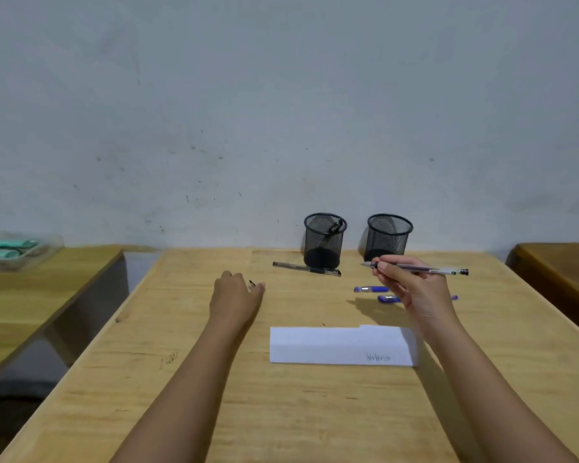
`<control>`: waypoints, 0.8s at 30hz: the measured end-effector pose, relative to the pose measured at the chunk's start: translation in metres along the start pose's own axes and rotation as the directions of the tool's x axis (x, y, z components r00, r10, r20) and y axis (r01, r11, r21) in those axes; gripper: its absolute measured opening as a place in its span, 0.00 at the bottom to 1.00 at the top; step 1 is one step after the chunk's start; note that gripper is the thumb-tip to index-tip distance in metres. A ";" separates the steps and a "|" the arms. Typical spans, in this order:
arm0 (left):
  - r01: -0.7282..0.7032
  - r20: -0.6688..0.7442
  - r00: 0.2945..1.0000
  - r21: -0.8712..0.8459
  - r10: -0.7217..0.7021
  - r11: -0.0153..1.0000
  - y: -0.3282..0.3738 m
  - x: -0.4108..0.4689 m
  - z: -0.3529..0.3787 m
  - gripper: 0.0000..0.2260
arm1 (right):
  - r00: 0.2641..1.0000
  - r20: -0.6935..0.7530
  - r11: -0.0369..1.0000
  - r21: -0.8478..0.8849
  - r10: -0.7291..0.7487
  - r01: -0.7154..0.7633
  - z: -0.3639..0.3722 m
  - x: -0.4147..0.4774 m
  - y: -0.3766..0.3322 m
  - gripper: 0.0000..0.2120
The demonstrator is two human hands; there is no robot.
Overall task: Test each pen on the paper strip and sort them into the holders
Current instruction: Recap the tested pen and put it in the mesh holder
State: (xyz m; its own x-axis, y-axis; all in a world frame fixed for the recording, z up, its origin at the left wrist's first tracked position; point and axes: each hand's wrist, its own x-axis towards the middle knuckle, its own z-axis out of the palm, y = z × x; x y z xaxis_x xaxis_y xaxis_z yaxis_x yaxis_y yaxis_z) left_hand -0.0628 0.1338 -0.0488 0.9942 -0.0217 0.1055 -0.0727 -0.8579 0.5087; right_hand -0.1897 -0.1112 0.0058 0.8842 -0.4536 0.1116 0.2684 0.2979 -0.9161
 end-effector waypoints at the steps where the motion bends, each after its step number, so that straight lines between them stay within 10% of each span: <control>1: 0.007 0.001 1.000 -0.006 -0.007 1.000 0.002 0.001 0.002 0.21 | 1.000 0.004 1.000 -0.007 0.005 -0.005 0.002 0.001 0.002 0.07; 15: -0.247 -0.106 0.968 -0.229 0.229 0.942 -0.003 -0.008 0.015 0.07 | 0.996 0.067 0.998 -0.032 0.063 -0.061 0.011 -0.002 0.014 0.06; 24: -0.065 -0.036 0.998 -0.715 0.056 0.696 0.015 -0.032 -0.002 0.09 | 0.994 0.079 0.997 -0.039 0.069 -0.066 0.016 -0.011 0.014 0.06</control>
State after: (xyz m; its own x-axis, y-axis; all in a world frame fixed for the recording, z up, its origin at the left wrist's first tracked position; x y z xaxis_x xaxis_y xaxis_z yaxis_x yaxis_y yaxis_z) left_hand -0.0957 0.1228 -0.0423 0.9851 -0.0518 0.1643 -0.1718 -0.2286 0.9582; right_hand -0.1898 -0.0883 -0.0016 0.9281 -0.3642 0.0778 0.1939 0.2941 -0.9359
